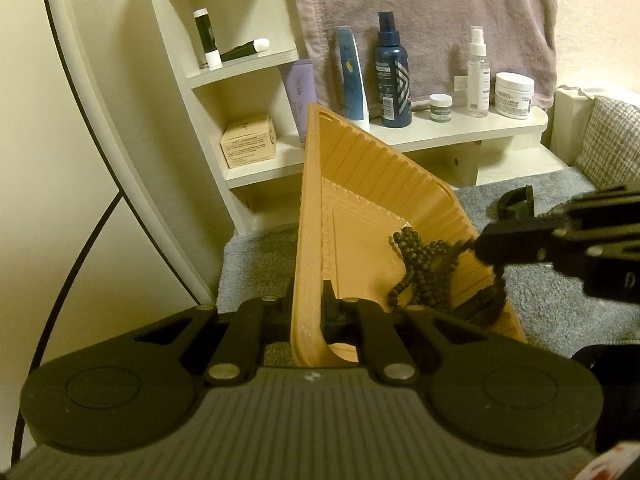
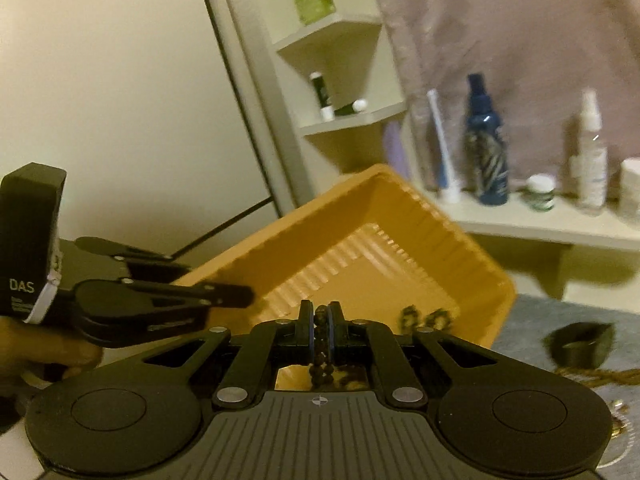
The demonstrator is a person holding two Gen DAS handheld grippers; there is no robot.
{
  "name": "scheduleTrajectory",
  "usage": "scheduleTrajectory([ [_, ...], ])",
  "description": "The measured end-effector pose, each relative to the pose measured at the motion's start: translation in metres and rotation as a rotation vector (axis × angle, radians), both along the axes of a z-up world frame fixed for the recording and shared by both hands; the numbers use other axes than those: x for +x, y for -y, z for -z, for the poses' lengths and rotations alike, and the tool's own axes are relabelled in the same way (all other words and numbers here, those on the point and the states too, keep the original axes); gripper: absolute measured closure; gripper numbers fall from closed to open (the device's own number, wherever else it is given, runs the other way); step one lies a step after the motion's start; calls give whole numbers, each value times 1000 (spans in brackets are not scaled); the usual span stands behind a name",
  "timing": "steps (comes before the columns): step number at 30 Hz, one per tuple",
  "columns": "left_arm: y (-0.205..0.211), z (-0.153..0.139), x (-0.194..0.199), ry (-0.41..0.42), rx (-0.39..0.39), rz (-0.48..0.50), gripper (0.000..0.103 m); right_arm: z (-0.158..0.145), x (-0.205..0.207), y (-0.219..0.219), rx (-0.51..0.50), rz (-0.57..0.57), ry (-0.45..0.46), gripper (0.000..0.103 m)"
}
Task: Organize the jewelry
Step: 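Lower the dark bead bracelet into the orange tray and open the right gripper, then grasp the red bead bracelet beside the pearls with the right gripper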
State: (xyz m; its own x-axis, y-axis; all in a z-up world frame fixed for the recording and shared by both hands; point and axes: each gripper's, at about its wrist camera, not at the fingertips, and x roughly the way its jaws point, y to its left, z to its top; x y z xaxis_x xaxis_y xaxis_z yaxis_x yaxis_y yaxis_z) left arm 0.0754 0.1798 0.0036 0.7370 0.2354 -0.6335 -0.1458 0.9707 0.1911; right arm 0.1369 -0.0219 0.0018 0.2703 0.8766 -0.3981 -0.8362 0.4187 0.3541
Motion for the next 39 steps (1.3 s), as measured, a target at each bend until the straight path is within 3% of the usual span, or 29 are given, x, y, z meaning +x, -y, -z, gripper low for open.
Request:
scheduleTrajectory([
  [12, -1, 0, 0, 1, -3, 0, 96, 19, 3, -13, -33, -51, -82, 97],
  [16, -1, 0, 0, 0, -3, 0, 96, 25, 8, -16, -47, -21, -105, 96],
  [18, -1, 0, 0, 0, -4, 0, 96, 26, 12, -12, -39, 14, -120, 92],
  [21, -2, 1, 0, 0, -5, 0, 96, 24, 19, 2, -8, 64, -126, 73],
  [22, -2, 1, -1, 0, -6, -1, 96, 24, 22, 9, -3, 85, -122, 71],
  [26, -3, 1, 0, 1, -5, -1, 96, 23, 30, 40, 15, 191, -126, 71],
  [31, -3, 2, 0, 0, -3, 0, 96, 33, 33, 86, -34, 389, -69, 71],
  [36, -3, 2, 0, 0, -3, 0, 96, 56, 31, 123, -188, 563, -27, 71],
  [39, -3, 1, 0, -1, -3, 0, 96, 68, 34, 139, -218, 614, -51, 71],
])
